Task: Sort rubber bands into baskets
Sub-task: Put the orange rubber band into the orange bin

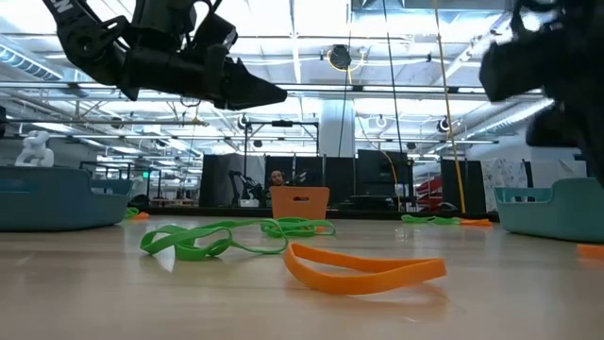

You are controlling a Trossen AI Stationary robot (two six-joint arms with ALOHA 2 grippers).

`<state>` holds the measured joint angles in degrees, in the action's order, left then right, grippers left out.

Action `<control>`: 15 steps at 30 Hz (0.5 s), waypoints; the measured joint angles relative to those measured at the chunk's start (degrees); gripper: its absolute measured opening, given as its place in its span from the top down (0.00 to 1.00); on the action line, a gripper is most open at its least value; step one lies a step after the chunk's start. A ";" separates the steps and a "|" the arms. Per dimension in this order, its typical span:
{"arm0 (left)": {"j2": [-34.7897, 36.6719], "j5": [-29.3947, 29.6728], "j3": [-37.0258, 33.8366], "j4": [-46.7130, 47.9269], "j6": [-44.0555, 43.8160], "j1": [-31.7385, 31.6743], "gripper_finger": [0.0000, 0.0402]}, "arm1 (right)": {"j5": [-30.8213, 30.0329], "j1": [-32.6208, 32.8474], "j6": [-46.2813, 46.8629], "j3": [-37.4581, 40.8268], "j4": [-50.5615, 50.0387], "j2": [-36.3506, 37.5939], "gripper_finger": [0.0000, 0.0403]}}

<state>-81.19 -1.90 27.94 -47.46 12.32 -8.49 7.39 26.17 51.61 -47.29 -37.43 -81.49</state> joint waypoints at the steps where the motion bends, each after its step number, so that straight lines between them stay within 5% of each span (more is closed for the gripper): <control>1: -0.02 0.01 0.00 0.00 0.00 -0.02 0.68 | 0.02 0.39 0.18 0.00 0.08 -1.39 0.96; 15: -0.02 0.02 0.00 0.00 -0.02 -0.04 0.68 | 3.47 0.94 1.87 -0.09 7.75 -12.45 0.65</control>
<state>-81.21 -1.88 27.94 -47.46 12.29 -8.54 10.86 27.11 53.47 -47.38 -29.68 -93.94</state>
